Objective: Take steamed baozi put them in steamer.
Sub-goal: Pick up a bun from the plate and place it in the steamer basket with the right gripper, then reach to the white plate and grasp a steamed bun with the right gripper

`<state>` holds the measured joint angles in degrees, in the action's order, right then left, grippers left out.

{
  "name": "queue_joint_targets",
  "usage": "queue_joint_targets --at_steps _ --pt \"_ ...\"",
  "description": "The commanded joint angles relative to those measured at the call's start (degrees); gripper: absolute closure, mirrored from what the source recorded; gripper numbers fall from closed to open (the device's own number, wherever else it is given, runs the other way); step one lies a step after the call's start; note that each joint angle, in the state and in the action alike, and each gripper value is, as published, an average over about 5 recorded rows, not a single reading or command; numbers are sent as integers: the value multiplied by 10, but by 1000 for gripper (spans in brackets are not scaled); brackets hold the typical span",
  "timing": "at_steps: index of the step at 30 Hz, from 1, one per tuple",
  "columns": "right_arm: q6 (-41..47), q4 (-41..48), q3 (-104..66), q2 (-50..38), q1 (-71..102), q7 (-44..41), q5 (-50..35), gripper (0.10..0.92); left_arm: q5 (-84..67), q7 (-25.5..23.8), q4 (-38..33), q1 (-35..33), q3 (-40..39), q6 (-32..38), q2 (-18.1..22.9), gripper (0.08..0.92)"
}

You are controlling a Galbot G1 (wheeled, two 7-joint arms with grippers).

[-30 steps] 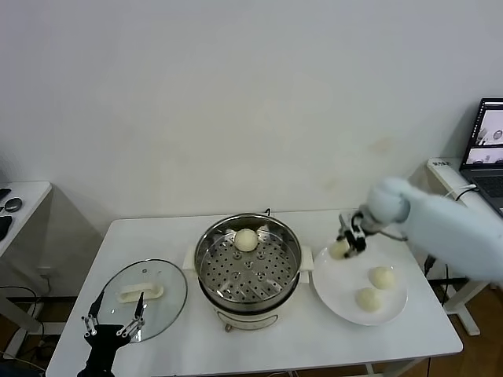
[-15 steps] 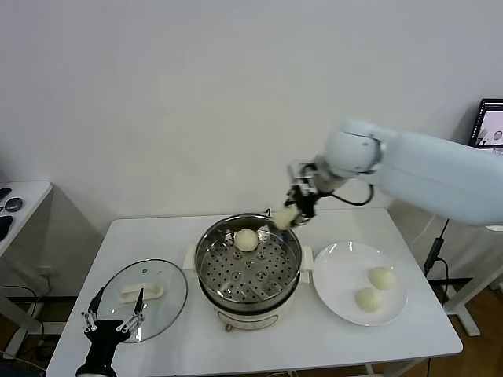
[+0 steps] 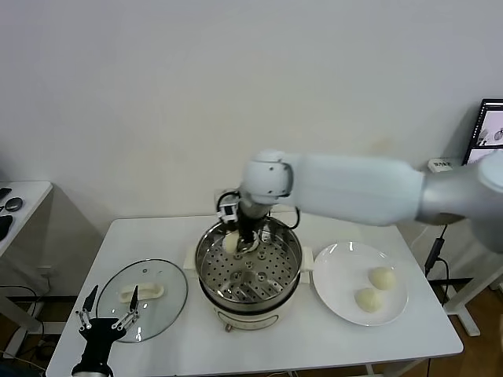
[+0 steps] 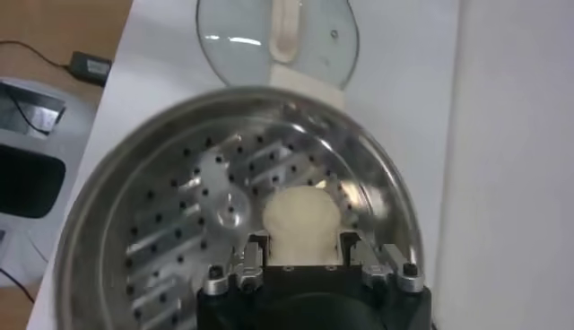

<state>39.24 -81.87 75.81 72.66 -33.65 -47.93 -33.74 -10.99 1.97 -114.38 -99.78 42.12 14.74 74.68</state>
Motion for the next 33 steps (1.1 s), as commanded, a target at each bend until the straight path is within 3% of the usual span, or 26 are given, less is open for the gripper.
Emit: queue_joint_targets --at_steps 1,11,20,24,33 --pt "25 61 12 80 45 19 -4 542 -1 -1 0 0 1 1 0 177" --pt "24 109 0 98 85 19 28 516 -2 -1 4 2 2 3 -1 177" --pt "23 86 -19 67 59 -5 23 275 -1 -1 6 4 1 4 -1 177" --pt "13 26 -29 10 7 -43 19 210 0 -1 4 5 0 4 -1 177" --pt "-117 -128 -29 -244 -97 -219 110 203 2 -2 5 7 -5 4 -4 177"
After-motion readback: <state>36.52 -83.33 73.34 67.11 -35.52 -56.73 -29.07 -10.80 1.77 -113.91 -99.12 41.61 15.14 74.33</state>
